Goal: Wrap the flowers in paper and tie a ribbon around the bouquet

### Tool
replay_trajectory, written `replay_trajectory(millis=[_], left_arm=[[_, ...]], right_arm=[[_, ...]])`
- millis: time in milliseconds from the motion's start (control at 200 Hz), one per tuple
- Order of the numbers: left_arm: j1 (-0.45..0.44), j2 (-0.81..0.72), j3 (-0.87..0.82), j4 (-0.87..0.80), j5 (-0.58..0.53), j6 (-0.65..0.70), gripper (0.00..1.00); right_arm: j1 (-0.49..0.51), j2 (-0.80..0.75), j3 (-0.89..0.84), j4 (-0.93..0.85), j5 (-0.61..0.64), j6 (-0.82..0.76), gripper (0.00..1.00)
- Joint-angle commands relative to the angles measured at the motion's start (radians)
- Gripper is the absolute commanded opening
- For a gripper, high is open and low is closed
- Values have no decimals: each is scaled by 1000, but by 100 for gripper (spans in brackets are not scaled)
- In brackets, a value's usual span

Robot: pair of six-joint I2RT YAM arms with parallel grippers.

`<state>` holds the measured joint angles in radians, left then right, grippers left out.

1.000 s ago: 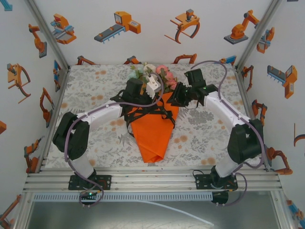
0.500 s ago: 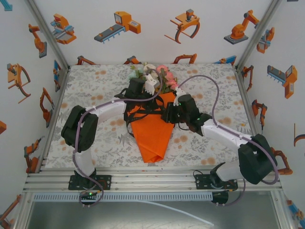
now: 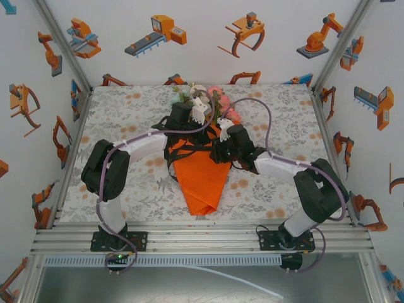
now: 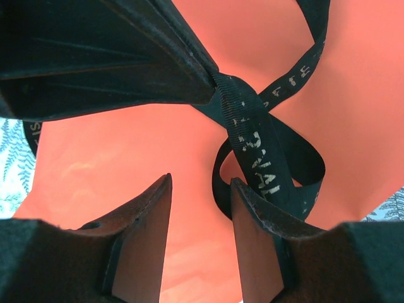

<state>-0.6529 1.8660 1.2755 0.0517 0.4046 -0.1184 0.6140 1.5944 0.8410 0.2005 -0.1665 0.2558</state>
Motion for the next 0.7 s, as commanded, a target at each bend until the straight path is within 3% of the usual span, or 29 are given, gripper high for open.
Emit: replay_trajectory(millis=[0,105,225,375,481,541,696], left_arm=[[3,11,28,-6,11,-8,0],[3,10,28,-7,8,-7,0],[5,13,30,-12,-7,-8,0],[8,21,37,-33,-58,-14,2],[12,22,39,-38,-79,-19,4],[13,23,37,-39,-81,-23,4],[13,26,31,-38,-86,-27,4]], right_arm=[[-9,33,27,62,-20,-8,40],[-22,43,27,79,-52,20,27],[-34,6,24,73,-111,55,0],[-34,-148,-21,86,-294,125,0],[-41,-285,-98,112,-317,180,0],[-53,-358,-133,123,-273,212,0],[-57,-514,-201,150,31,228,0]])
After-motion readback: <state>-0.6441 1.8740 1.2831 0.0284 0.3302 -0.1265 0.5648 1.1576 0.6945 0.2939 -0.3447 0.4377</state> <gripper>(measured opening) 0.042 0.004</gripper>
